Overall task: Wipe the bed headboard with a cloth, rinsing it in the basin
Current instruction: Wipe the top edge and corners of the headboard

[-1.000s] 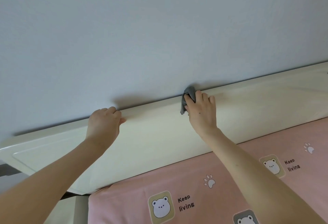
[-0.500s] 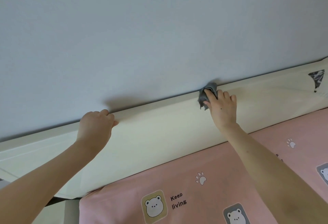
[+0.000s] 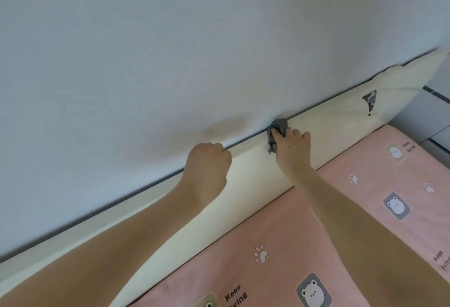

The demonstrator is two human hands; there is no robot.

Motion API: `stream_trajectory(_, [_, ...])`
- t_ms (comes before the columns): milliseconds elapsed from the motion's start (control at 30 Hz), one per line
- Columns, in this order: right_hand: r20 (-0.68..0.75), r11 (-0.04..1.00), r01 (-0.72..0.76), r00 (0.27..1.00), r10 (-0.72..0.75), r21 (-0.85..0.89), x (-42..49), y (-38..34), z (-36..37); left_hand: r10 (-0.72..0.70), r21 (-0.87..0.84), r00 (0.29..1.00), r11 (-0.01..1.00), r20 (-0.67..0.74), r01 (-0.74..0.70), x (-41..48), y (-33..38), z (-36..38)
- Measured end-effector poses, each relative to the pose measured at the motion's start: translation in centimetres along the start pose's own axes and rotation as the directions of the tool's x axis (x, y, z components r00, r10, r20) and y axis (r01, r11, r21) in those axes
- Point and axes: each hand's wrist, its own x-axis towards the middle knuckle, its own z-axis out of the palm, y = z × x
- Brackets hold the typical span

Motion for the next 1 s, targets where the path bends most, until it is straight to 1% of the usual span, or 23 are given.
stream_trajectory(33, [-0.006, 0.999, 0.025, 1.0, -0.025, 0.02, -0.5, -1.4, -0.6, 0.055, -0.018, 0.998, 0.998, -0.039, -0.056, 1.1, 0.8, 1.3])
stream_trajectory(67, [-0.002, 0.997, 0.052, 0.999, -0.052, 0.048, -1.2, -2.8, -1.2, 0.108, -0.047, 0.994, 0.993, -0.03, -0.11, 1.8, 1.5, 1.8])
stream_trajectory(100, [-0.003, 0.995, 0.066, 0.998, -0.066, 0.073, -1.8, -4.1, -1.5, 0.146, -0.037, 0.989, 0.989, 0.007, -0.146, 2.3, 2.2, 1.9])
stream_trajectory(133, [-0.011, 0.994, 0.062, 0.998, -0.062, 0.093, -2.2, -4.8, -1.7, 0.147, -0.021, 0.985, 0.989, 0.09, -0.146, 2.7, 2.8, 1.6])
stream_trajectory(167, [-0.023, 0.993, 0.056, 0.998, -0.054, 0.107, -2.4, -5.1, -1.5, 0.145, -0.015, 0.98, 0.989, 0.137, -0.145, 3.1, 3.3, 1.3])
stream_trajectory(233, [-0.038, 0.994, 0.037, 0.999, -0.033, 0.106, -2.4, -4.5, -0.9, 0.172, -0.129, 0.978, 0.979, 0.114, -0.157, 3.7, 3.9, 2.1])
stream_trajectory(300, [-0.032, 0.995, 0.003, 0.999, 0.0, 0.1, -2.0, -3.2, -0.4, 0.135, -0.113, 0.984, 0.986, 0.117, -0.122, 4.3, 3.9, 2.4])
stream_trajectory(367, [-0.018, 0.995, -0.045, 0.999, 0.047, 0.087, -1.3, -1.5, 0.2, 0.122, -0.125, 0.992, 0.985, 0.027, -0.118, 4.8, 3.8, 2.9])
stream_trajectory(400, [-0.001, 0.995, -0.071, 0.997, 0.071, 0.073, -0.8, -0.4, 0.6, 0.112, -0.099, 0.993, 0.988, -0.046, -0.117, 5.0, 3.8, 3.2])
stream_trajectory(467, [0.042, 0.994, -0.108, 0.993, 0.106, 0.035, 0.3, 1.9, 1.4, 0.135, -0.093, 0.981, 0.985, -0.139, -0.149, 5.1, 4.1, 4.5])
stream_trajectory(567, [0.071, 0.988, -0.151, 0.986, 0.151, -0.011, 2.1, 5.3, 2.5, 0.145, -0.146, 0.981, 0.976, -0.126, -0.163, 6.1, 4.8, 4.8])
stream_trajectory(667, [0.103, 0.986, -0.163, 0.981, 0.166, -0.034, 3.2, 8.0, 3.8, 0.148, -0.182, 0.974, 0.967, -0.17, -0.178, 7.7, 5.5, 5.4])
stream_trajectory(767, [0.108, 0.985, -0.164, 0.98, 0.168, -0.051, 4.1, 10.6, 5.2, 0.142, -0.154, 0.978, 0.974, -0.154, -0.166, 9.9, 6.5, 6.4])
stream_trajectory(867, [0.132, 0.989, -0.142, 0.98, 0.147, -0.047, 4.8, 13.1, 6.4, 0.098, -0.195, 0.989, 0.974, -0.112, -0.118, 11.2, 7.4, 7.7])
stream_trajectory(933, [0.096, 0.988, -0.153, 0.984, 0.152, 0.0, 4.9, 13.3, 6.8, 0.037, -0.219, 0.993, 0.974, -0.109, -0.06, 11.5, 7.8, 8.0])
stream_trajectory(1000, [0.023, 0.987, -0.134, 0.991, 0.132, 0.088, 4.1, 11.8, 6.9, -0.045, -0.231, 0.992, 0.973, -0.119, 0.016, 11.4, 8.4, 8.0])
